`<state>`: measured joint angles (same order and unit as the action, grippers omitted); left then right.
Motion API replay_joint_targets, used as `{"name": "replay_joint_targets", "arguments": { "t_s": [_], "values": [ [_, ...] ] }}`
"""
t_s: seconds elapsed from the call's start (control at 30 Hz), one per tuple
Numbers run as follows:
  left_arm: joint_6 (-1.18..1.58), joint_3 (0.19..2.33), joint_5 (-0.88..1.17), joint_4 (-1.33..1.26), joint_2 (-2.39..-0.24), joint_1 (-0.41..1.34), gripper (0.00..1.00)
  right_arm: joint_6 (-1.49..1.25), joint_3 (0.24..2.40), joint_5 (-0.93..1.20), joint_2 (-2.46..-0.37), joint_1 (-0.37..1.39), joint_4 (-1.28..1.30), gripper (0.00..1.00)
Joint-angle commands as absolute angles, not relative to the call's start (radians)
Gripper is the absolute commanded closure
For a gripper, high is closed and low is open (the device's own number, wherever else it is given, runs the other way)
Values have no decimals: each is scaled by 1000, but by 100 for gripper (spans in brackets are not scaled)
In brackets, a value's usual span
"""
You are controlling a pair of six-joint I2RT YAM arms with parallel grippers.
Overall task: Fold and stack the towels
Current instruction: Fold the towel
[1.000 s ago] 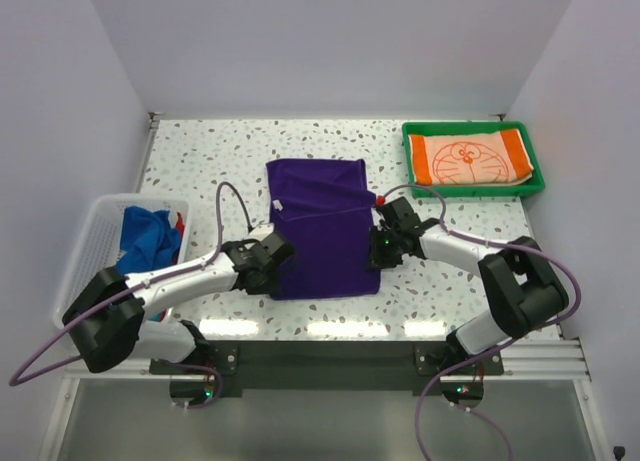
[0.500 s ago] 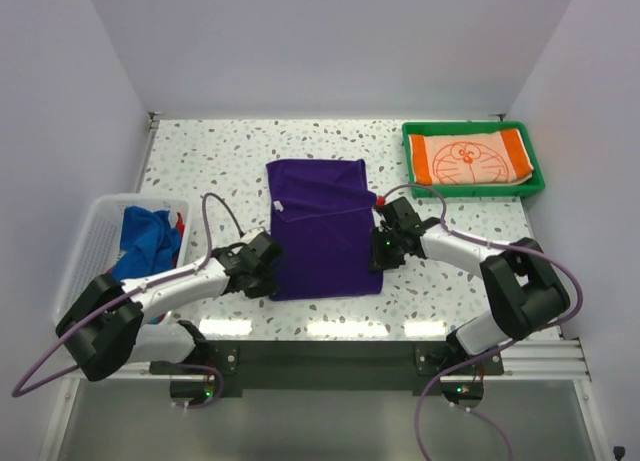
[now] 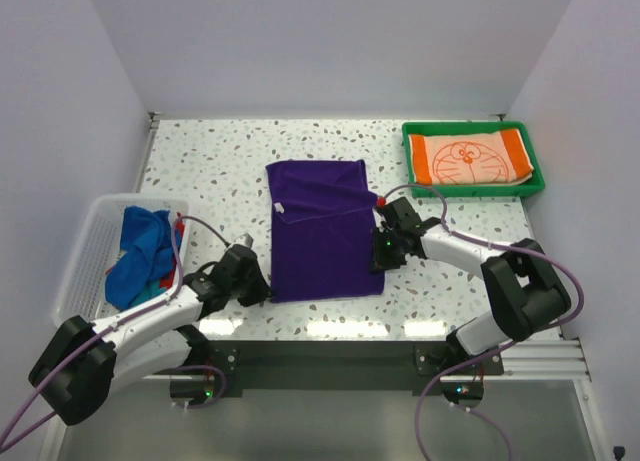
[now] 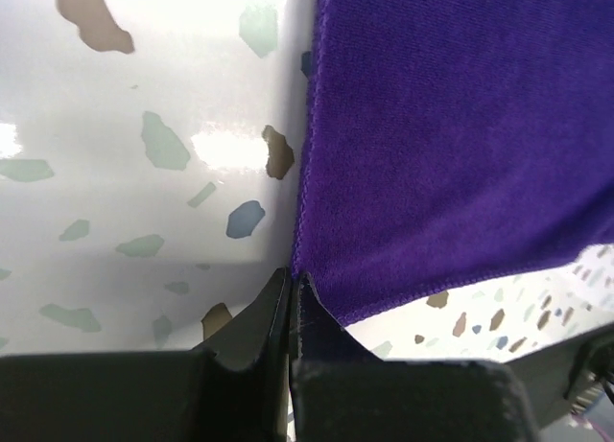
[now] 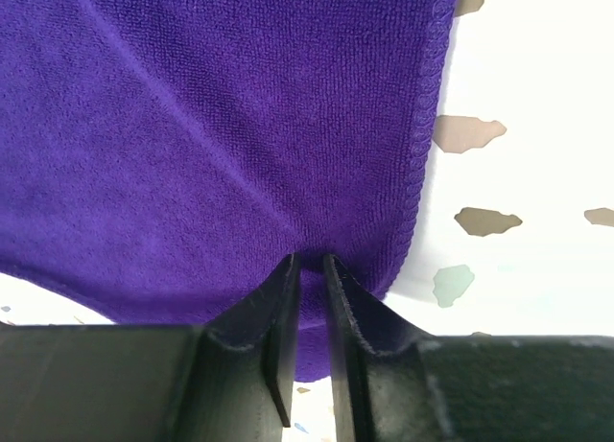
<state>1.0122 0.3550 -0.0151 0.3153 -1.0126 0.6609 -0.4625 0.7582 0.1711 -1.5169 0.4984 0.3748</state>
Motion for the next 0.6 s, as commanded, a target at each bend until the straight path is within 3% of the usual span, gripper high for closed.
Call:
{"name": "replay_joint_targets", "arguments": {
  "t_s": [0.0, 0.33, 0.57],
  "values": [
    [1020, 293, 95, 149, -968, 647, 100, -431, 747, 106, -1502, 499, 445, 77],
    [1077, 183, 183, 29, -898, 647, 98, -391, 813, 135, -1417, 497, 512, 69],
    [1081, 236, 117, 213, -830, 646, 71, -390, 831, 135, -1341, 497, 586, 66]
  ]
}}
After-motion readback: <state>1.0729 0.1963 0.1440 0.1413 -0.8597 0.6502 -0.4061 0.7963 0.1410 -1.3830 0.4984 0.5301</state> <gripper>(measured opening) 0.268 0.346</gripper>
